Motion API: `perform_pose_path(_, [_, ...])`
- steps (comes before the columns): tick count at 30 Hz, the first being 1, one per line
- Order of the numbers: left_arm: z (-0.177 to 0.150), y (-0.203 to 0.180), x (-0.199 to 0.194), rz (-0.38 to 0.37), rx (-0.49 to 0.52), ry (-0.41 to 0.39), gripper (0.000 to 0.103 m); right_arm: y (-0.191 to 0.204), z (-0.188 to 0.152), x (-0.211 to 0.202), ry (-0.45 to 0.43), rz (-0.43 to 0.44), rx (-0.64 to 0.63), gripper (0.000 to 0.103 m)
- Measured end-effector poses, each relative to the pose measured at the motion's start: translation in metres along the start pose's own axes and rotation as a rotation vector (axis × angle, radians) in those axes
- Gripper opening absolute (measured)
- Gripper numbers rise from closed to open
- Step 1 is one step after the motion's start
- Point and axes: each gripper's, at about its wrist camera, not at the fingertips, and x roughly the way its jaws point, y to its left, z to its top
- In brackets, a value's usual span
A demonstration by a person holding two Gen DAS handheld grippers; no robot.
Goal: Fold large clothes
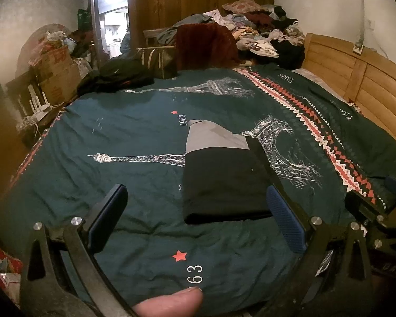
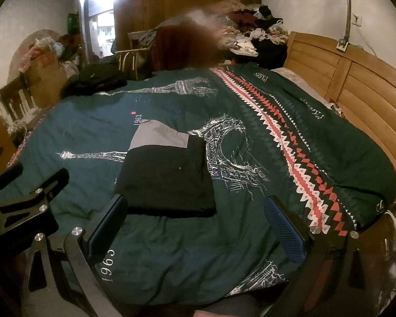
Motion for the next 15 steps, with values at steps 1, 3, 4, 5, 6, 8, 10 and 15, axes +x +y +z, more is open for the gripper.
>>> perform_pose_path(1, [0.0, 0.0002, -0.0001, -0.002, 0.0, 0.0, 0.103, 0.0, 0.0, -0.0003, -0.002, -0.001, -0.001, 0.103])
perform_pose_path(3, [-0.0001, 0.0002, -0.0001, -0.001, 0.0, -0.002, 0.103, -0.0001, 0.0001, -0.0003, -0.001, 0.001, 0.001, 0.103])
perform_pose_path(4, [-0.0003, 0.0007, 0.0, -0.001, 0.001, -0.002, 0.103, 0.0, 0.0002, -0.0002, -0.002, 0.0, 0.0, 0.103])
perform_pose_path(5, [-0.0003, 0.0006, -0.0001, -0.001, 0.001, -0.001, 0.103, 0.0, 0.0, 0.001, -0.003, -0.001, 0.0, 0.103])
perform_pose_path(6, [-0.0007, 0.0008, 0.0, -0.001, 0.002, -0.001, 0.103, 0.0011, 0.0001, 0.0007, -0.004, 0.0, 0.001, 0.103])
perform_pose_path(8, [-0.0003, 0.0001, 0.0003, 0.0, 0.003, -0.001, 0.103, 0.0014, -0.0002, 0.0021, -0.003, -0.001, 0.002, 0.103])
perform_pose_path(10, [-0.0006, 0.0, 0.0005, 0.0, 0.004, -0.001, 0.103, 0.0009, 0.0001, 0.0008, -0.002, -0.001, -0.001, 0.103])
perform_pose_path(15, [-0.001, -0.0001, 0.0005, 0.002, 0.005, -0.001, 0.103, 0.0016, -0.0003, 0.0016, -0.002, -0.002, 0.001, 0.103])
